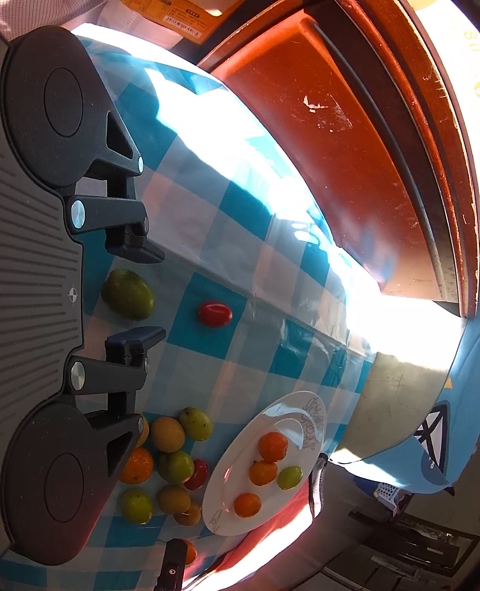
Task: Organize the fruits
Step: 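Lift the green fruit with the left gripper while the right carries the orange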
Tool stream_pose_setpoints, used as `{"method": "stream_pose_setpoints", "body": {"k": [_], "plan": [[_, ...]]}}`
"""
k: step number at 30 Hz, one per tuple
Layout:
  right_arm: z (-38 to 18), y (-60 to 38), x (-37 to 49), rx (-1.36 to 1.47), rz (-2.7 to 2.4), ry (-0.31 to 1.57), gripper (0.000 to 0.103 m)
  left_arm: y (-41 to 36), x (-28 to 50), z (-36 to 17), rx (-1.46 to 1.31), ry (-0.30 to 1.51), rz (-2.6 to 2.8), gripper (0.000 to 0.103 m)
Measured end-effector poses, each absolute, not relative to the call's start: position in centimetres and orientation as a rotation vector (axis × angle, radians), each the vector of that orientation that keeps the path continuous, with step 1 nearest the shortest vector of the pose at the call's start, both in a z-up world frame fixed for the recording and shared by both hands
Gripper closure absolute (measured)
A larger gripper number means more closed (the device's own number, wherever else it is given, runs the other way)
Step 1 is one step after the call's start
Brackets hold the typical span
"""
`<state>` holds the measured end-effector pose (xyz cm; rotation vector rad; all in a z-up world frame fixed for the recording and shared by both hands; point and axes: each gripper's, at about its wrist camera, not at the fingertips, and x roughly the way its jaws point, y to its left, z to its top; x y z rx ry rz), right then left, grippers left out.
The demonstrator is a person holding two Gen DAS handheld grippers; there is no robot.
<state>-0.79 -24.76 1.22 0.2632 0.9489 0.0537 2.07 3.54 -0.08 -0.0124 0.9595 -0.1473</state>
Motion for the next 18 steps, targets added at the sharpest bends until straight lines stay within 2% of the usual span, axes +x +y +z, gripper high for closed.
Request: {"method": "stream_pose_setpoints", "body": {"k": [2, 7, 9, 10, 11, 18], "plan": [[1.24, -24.68, -0.82, 0.263, 0.057, 0.949, 0.073, 3.41, 1.72, -0.11, 0.001, 0.955, -0.152, 0.055], [1.17, -24.57, -0.87, 0.259, 0.061, 0.954, 0.073, 3.04, 1.28, -0.61, 0.033, 0.962, -0.159, 0.056], [1.09, -24.54, -0.82, 0.261, 0.06, 0.959, 0.073, 3.13, 1.38, -0.79, 0.023, 0.964, -0.162, 0.061], [1.07, -24.53, -0.82, 0.262, 0.059, 0.959, 0.073, 3.18, 1.42, -0.81, 0.018, 0.963, -0.167, 0.072], [1.06, -24.5, -0.79, 0.261, 0.059, 0.96, 0.073, 3.17, 1.45, -0.85, 0.016, 0.967, -0.173, 0.076], [1.1, -24.57, -0.78, 0.273, 0.061, 0.959, 0.073, 2.78, 1.34, -0.34, 0.008, 0.94, -0.182, 0.076]]}}
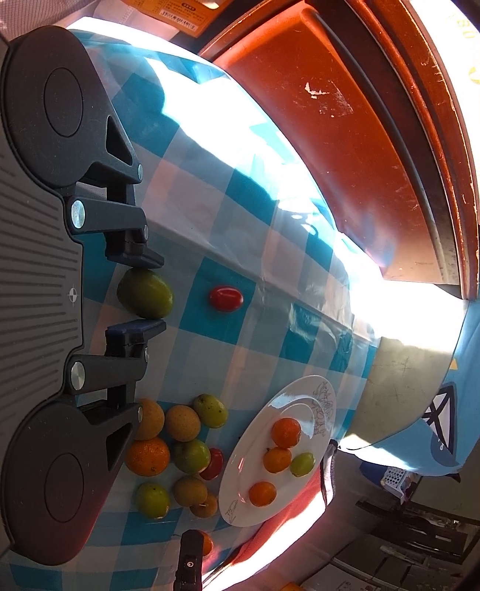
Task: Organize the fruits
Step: 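Lift the green fruit with the left gripper while the right carries the orange, then lower the green fruit onto the plate with the left gripper while the right releases its orange there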
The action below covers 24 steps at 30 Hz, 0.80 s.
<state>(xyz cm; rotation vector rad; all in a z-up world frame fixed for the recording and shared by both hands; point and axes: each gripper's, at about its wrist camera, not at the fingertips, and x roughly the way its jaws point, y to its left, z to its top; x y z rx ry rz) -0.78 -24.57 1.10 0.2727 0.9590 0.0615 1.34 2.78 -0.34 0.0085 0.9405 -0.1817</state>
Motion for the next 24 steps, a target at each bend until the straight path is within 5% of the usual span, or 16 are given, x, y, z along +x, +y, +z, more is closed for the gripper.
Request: {"method": "stream_pose_setpoints", "body": {"k": [24], "plan": [[4.2, -25.8, 4.0, 0.261, 0.112, 0.829, 0.073, -6.0, 5.9, 2.6, -0.026, 0.819, -0.408, 0.076]]}}
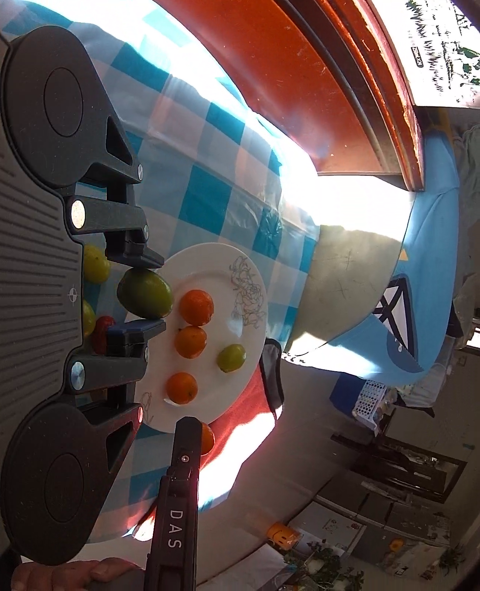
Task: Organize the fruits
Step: 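Lower the green fruit onto the plate with the left gripper while the right releases its orange there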
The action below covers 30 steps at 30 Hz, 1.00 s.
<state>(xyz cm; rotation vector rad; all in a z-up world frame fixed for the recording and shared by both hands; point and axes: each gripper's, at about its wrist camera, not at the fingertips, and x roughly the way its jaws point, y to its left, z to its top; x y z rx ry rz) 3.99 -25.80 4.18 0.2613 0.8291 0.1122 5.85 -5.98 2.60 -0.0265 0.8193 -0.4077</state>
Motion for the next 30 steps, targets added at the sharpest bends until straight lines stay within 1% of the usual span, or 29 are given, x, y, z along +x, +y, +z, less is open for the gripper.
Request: {"method": "stream_pose_setpoints", "body": {"k": [12, 27, 30], "plan": [[2.1, -26.8, 7.7, 0.272, 0.099, 0.871, 0.073, -9.7, 8.5, 1.0, 0.033, 0.847, -0.45, 0.076], [-0.2, -27.6, 10.2, 0.288, 0.046, 0.907, 0.073, -11.0, 9.8, 0.1, 0.041, 0.872, -0.432, 0.075], [-0.4, -27.6, 10.3, 0.305, 0.044, 0.908, 0.07, -11.2, 9.7, 0.4, 0.045, 0.864, -0.44, 0.074]]}}
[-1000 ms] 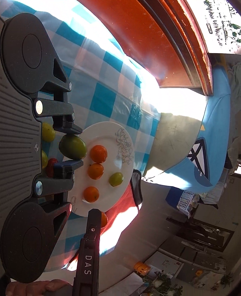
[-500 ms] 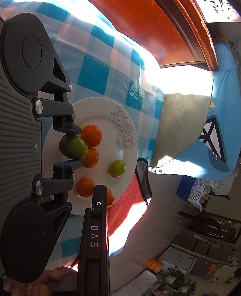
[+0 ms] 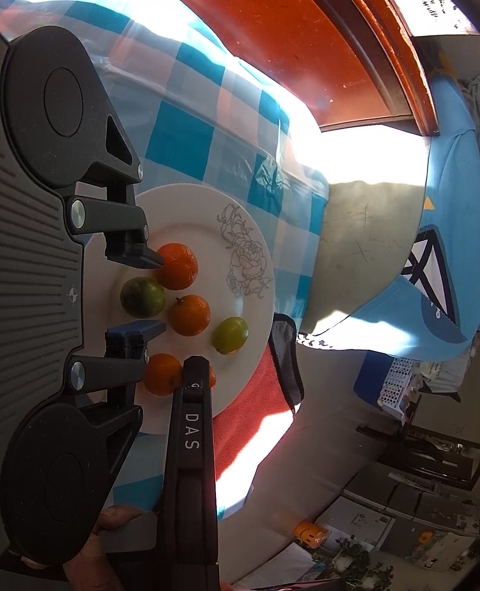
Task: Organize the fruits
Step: 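Lower the green fruit onto the plate with the left gripper while the right releases its orange there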
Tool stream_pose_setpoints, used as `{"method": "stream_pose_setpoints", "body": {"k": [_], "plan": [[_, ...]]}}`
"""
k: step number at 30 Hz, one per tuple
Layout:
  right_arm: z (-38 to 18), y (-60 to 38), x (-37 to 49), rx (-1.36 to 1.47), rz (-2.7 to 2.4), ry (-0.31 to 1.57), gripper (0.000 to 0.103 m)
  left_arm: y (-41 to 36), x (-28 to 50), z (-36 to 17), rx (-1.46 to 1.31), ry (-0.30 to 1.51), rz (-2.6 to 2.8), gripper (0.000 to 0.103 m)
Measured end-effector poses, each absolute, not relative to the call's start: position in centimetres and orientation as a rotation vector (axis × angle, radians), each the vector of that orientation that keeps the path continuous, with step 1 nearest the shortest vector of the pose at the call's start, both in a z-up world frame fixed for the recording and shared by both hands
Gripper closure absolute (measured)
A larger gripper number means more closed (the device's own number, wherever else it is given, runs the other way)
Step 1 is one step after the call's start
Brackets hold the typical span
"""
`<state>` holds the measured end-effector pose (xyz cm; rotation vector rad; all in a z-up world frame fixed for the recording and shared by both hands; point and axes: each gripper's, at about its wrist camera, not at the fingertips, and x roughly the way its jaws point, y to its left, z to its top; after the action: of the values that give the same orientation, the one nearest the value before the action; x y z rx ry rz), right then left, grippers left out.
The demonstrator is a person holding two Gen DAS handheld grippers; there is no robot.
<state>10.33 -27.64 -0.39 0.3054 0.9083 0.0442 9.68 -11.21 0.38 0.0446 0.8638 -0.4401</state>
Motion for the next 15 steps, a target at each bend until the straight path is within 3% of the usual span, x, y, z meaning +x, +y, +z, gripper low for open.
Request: {"method": "stream_pose_setpoints", "body": {"k": [2, 7, 9, 15], "plan": [[-0.3, -27.6, 10.4, 0.309, 0.044, 0.904, 0.064, -11.4, 9.6, 0.6, 0.054, 0.864, -0.433, 0.069], [0.3, -27.2, 10.3, 0.296, 0.056, 0.897, 0.056, -11.2, 8.9, 1.7, 0.058, 0.837, -0.419, 0.037], [0.7, -26.9, 10.1, 0.276, 0.061, 0.89, 0.052, -10.9, 8.7, 2.1, 0.068, 0.831, -0.398, 0.029], [2.2, -26.2, 9.3, 0.225, 0.056, 0.855, 0.043, -9.5, 8.0, 3.3, 0.061, 0.834, -0.348, 0.018]]}}
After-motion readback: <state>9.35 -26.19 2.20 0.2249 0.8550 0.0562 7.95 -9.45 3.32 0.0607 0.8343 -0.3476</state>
